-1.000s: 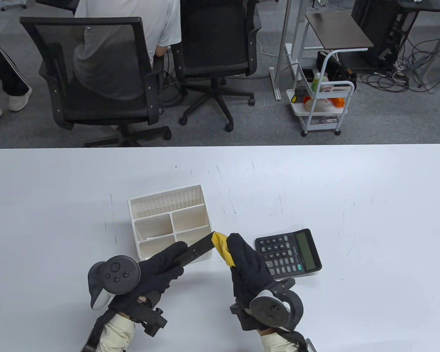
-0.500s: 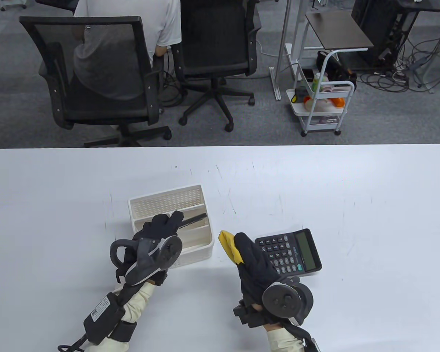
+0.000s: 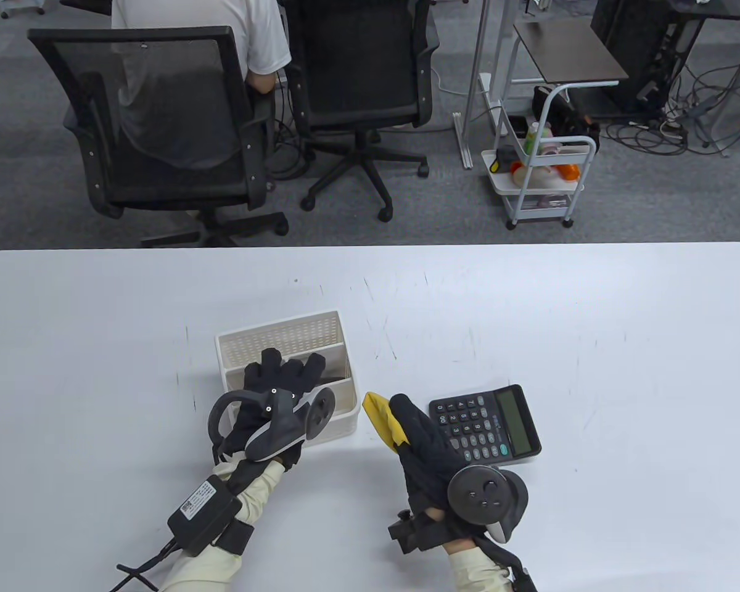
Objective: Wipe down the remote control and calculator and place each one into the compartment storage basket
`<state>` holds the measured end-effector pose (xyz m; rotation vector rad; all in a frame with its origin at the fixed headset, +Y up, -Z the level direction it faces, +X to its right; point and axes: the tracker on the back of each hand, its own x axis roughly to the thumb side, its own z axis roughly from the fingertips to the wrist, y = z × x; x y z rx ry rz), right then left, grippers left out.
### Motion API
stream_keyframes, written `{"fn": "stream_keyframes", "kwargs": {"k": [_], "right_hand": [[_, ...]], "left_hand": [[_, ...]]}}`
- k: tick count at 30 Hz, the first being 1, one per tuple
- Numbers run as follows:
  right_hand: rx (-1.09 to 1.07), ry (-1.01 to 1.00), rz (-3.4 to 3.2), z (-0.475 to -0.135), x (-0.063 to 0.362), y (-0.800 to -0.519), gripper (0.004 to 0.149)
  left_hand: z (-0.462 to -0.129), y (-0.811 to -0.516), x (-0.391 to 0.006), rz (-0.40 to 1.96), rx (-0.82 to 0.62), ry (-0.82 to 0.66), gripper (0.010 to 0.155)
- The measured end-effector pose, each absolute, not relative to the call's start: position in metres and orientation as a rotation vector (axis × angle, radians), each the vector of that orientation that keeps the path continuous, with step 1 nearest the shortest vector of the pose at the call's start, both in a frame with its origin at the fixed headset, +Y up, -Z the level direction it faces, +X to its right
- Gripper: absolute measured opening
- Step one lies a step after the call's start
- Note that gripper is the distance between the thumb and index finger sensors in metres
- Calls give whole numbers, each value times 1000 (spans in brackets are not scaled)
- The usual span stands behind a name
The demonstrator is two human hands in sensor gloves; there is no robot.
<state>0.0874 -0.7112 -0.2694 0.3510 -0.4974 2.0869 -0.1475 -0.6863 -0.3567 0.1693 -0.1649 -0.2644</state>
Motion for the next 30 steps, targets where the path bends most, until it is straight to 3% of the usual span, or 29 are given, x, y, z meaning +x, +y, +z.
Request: {"fn": "stream_keyframes", "kwargs": {"k": [10, 19, 25, 30], "right_hand": [[273, -321, 1885, -276, 95, -721, 51], [423, -237, 1846, -273, 80, -720, 51], [613, -123, 1842, -267, 61, -718, 54], [687, -60, 1815, -262, 47, -719, 57]], "left_hand": [[-335, -670, -156, -177, 232, -180, 57], [-283, -652, -182, 287, 301, -272, 63], [-266, -672, -189, 672, 116, -416, 93], [-267, -693, -195, 989, -31, -460, 86]]}}
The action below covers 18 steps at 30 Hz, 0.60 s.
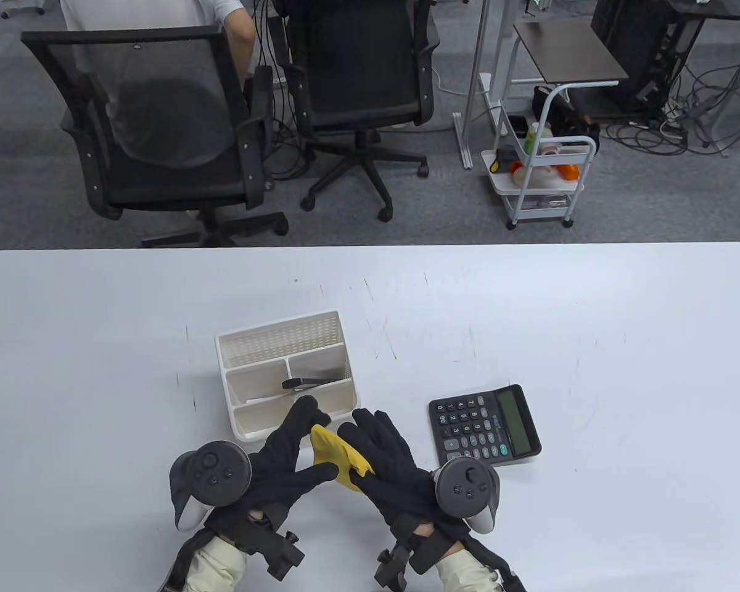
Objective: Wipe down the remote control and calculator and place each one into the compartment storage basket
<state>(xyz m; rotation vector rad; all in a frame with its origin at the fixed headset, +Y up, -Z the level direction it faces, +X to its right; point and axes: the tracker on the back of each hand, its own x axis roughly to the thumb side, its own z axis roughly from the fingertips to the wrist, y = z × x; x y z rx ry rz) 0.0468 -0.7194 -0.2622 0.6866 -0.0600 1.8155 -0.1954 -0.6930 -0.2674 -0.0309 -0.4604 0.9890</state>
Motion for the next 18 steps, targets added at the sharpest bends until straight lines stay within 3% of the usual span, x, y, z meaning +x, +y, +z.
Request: {"fn": "stream_keyframes", "kwargs": {"k": [3, 6, 18], "right_hand": [[680, -89, 1838, -261, 44, -720, 60], [639, -122, 1873, -260, 45, -720, 68], [216, -495, 2142, -270, 106, -702, 74]], "left_hand": [[-268, -699, -200, 1045, -25, -432, 67], [-268, -702, -205, 1113, -5, -400, 39], [-265, -699, -227, 1187, 87, -320, 38]]}}
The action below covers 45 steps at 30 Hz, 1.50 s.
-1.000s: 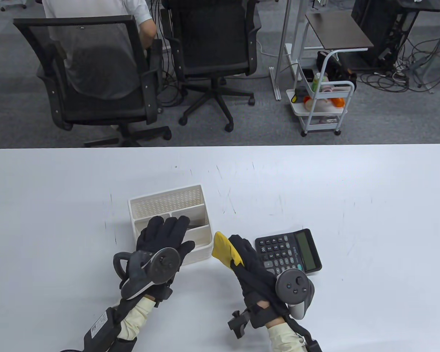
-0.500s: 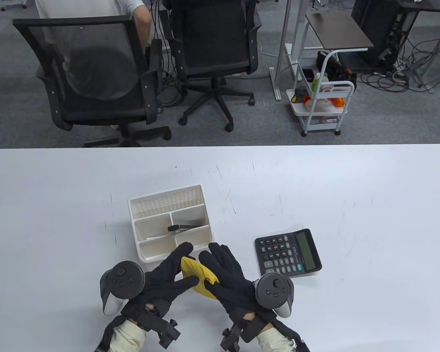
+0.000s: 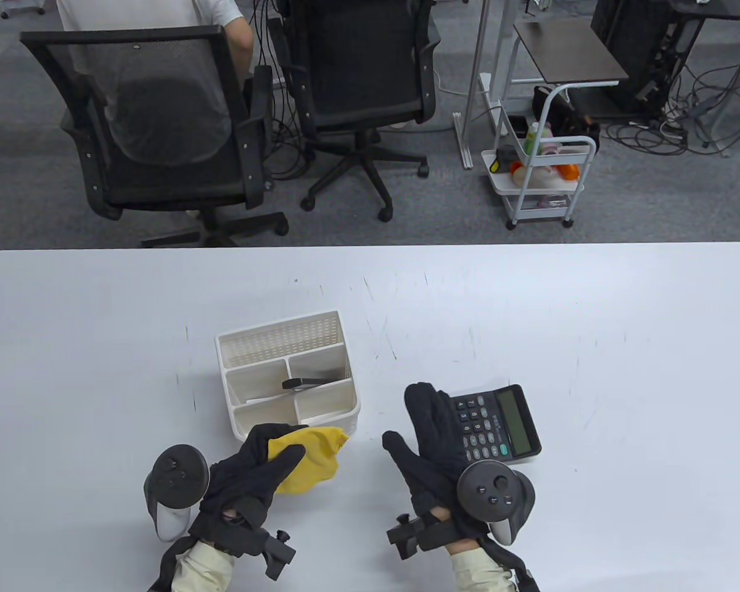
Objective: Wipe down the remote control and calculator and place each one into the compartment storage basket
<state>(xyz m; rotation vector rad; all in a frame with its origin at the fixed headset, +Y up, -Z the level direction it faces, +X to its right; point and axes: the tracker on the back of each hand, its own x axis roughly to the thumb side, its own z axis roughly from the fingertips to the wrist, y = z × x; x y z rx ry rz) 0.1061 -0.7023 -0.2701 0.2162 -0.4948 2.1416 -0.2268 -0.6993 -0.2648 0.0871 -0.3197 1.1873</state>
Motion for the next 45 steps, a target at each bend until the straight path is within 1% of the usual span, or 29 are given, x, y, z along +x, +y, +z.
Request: {"fn": "stream_keyframes", "kwargs": {"k": [6, 9, 11, 14, 19, 22, 26, 31, 38, 39, 43, 45], "right_hand": [[-128, -454, 2407, -286, 153, -717, 79], [-310, -369, 2453, -294, 177, -727, 82], [-420, -273, 2468, -298, 192, -735, 85], [-523, -166, 2457, -303, 208, -746, 89], [-663, -47, 2438, -309, 226, -761, 88], [-716, -47, 2456, -312, 230, -764, 83], [-749, 35, 2493, -316, 230, -769, 74], [-780, 53, 2490, -318, 231, -772, 74], [-780, 92, 2318, -316, 237, -769, 69], [-776, 94, 2305, -315, 237, -769, 67], [-743, 56, 2184, -311, 238, -769, 50], [-715, 30, 2073, -309, 235, -769, 48]], "left_hand": [[-267, -701, -237, 1095, 141, -245, 39], [-268, -703, -239, 1100, 129, -223, 39], [-269, -704, -240, 1096, 133, -207, 39], [-269, -705, -241, 1074, 135, -189, 39], [-268, -704, -241, 1062, 134, -182, 38], [-268, -704, -241, 1063, 130, -185, 38], [-269, -705, -240, 1057, 120, -192, 38], [-269, -706, -237, 1039, 112, -210, 39], [-267, -705, -230, 992, 114, -235, 39], [-266, -705, -230, 988, 111, -240, 39], [-265, -703, -227, 975, 115, -248, 39], [-264, -703, -227, 968, 118, -255, 39]]}}
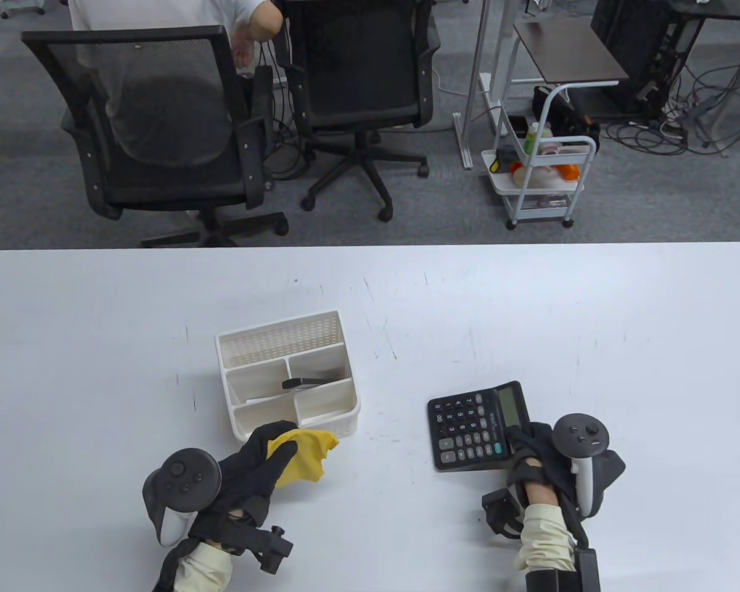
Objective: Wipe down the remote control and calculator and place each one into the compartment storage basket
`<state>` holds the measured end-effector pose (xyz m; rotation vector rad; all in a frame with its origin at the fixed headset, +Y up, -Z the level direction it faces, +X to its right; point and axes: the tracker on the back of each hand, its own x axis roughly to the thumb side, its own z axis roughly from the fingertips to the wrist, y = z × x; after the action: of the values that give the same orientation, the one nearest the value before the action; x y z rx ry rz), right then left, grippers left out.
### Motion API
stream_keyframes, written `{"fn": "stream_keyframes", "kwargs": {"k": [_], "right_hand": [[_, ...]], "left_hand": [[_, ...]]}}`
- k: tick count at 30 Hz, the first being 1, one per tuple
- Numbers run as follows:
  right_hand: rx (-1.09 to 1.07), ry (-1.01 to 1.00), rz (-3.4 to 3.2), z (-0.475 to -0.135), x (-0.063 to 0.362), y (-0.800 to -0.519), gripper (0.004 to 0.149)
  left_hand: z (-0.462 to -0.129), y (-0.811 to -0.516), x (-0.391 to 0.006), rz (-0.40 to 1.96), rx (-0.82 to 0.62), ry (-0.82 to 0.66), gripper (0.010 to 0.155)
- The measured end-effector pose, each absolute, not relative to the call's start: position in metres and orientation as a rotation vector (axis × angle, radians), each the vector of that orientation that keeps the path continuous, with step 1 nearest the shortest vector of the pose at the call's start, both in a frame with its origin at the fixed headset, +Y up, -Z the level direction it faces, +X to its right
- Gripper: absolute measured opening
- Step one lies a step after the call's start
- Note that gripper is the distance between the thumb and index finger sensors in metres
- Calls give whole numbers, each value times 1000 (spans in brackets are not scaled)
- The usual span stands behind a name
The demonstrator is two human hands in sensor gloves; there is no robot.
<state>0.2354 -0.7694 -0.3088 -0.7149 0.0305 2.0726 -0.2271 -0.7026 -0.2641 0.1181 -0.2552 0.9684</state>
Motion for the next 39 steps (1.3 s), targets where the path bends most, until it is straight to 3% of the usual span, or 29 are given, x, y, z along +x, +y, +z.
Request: {"fn": "stream_keyframes", "kwargs": {"k": [10, 16, 27, 33, 39], "right_hand": [[-622, -47, 1951, -305, 221, -767, 48], [-472, -90, 1797, -300, 201, -751, 48], [-90, -7, 1723, -284, 125, -717, 49], [27, 68, 1789, -279, 78, -711, 50], [-4, 13, 1831, -283, 64, -706, 51]], "left_hand": [[-264, -700, -232, 994, 122, -255, 40], [-260, -694, -239, 968, 183, -172, 40], [-254, -682, -260, 831, 331, 7, 40], [-255, -684, -256, 843, 323, -7, 43], [-253, -684, -242, 811, 321, -63, 44]]}}
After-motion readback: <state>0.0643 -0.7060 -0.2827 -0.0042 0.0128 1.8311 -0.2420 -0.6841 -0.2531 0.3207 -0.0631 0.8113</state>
